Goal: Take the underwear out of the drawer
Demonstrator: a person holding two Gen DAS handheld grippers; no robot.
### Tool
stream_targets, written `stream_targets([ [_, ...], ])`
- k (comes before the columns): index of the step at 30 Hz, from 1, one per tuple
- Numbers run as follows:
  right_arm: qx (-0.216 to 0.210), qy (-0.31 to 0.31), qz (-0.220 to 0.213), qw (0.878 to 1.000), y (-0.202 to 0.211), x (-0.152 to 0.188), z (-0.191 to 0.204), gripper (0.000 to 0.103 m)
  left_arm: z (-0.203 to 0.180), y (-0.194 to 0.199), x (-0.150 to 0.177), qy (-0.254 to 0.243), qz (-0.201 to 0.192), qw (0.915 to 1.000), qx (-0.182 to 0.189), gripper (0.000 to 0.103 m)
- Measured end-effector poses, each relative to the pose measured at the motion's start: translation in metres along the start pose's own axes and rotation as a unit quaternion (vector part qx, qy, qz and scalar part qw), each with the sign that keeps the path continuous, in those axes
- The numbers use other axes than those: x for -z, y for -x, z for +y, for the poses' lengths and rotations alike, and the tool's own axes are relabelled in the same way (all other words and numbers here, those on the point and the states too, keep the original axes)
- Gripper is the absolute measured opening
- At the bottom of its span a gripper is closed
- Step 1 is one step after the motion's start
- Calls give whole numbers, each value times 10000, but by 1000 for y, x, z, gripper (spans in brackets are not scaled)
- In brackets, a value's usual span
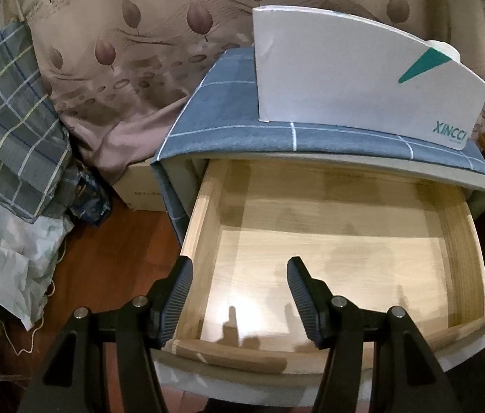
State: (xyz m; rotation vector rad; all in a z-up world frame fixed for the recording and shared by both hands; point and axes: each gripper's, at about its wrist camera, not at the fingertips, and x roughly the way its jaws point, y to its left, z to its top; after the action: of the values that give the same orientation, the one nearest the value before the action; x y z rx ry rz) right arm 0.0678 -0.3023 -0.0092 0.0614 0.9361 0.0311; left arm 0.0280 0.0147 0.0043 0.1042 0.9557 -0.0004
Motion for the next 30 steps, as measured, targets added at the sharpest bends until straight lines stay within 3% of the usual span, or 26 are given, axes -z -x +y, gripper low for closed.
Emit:
stream_targets([
  [5, -30, -468, 440, 9979, -25, 42, -19, 88, -2, 6, 3, -58, -63, 10000, -51, 58],
  [9, -90, -512, 595, 9969, -36, 57, -24, 88, -5, 8, 5, -101, -65, 9999, -26, 58],
  [30, -88, -385, 943, 9948, -52, 69, -15, 88, -12, 7, 7, -305, -73, 9995, -79, 58],
])
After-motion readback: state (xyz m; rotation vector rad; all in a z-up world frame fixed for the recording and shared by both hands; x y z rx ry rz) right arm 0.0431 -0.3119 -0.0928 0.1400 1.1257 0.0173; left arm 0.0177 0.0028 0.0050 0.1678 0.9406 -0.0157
